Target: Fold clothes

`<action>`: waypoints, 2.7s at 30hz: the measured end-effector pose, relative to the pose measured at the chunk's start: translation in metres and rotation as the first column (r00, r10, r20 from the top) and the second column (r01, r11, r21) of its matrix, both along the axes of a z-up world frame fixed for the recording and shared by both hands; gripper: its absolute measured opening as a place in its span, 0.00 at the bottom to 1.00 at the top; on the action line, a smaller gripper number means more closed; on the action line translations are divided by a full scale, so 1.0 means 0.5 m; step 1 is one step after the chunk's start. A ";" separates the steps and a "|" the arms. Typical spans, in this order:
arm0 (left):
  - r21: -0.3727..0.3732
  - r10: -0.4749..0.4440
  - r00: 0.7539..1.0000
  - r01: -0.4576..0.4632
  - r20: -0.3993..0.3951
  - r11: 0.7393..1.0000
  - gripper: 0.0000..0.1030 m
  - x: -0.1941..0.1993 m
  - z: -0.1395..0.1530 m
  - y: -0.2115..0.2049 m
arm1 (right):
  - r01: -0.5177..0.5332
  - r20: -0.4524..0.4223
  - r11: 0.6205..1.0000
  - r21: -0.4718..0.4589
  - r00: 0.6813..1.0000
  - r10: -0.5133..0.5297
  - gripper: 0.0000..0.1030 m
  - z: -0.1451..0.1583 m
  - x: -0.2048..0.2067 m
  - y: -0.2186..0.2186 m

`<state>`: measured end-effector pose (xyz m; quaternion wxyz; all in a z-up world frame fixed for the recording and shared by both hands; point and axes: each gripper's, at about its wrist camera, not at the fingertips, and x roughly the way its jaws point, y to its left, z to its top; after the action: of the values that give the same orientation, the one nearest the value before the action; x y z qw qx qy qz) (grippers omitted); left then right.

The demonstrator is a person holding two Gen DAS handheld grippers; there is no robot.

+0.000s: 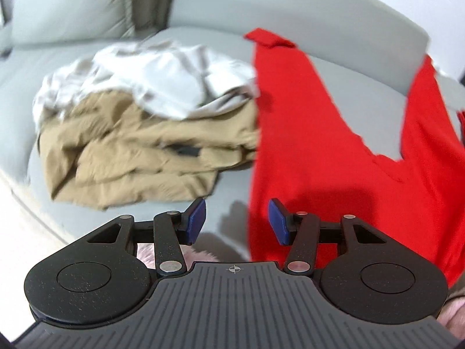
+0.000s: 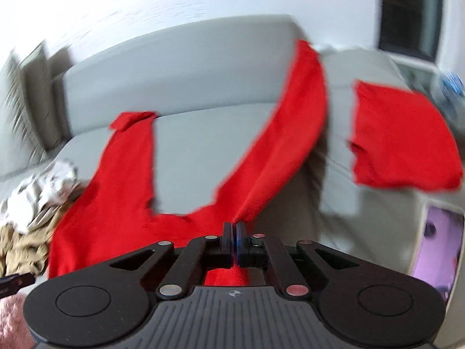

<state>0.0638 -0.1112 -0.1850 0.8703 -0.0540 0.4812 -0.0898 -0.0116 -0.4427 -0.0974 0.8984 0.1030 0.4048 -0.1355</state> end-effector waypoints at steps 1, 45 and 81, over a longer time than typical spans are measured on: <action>-0.029 0.025 1.000 -0.026 -0.016 0.999 0.51 0.005 -0.007 0.015 | -0.036 -0.010 0.999 -0.016 0.999 0.036 0.02 0.009 0.025 0.035; -0.072 0.071 0.997 -0.070 0.013 0.995 0.51 -0.004 -0.016 0.072 | -0.334 -0.097 0.925 0.181 0.930 0.355 0.38 -0.025 -0.001 0.160; 0.047 0.060 0.997 -0.062 0.057 0.997 0.55 -0.027 0.001 0.051 | -0.544 0.020 0.796 -0.266 0.823 0.568 0.17 -0.029 -0.064 0.268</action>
<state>0.0501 -0.0855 -0.1843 0.8868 -0.0448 0.4570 -0.0529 -0.0435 -0.3087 -0.1117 0.9229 -0.1270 0.3521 0.0901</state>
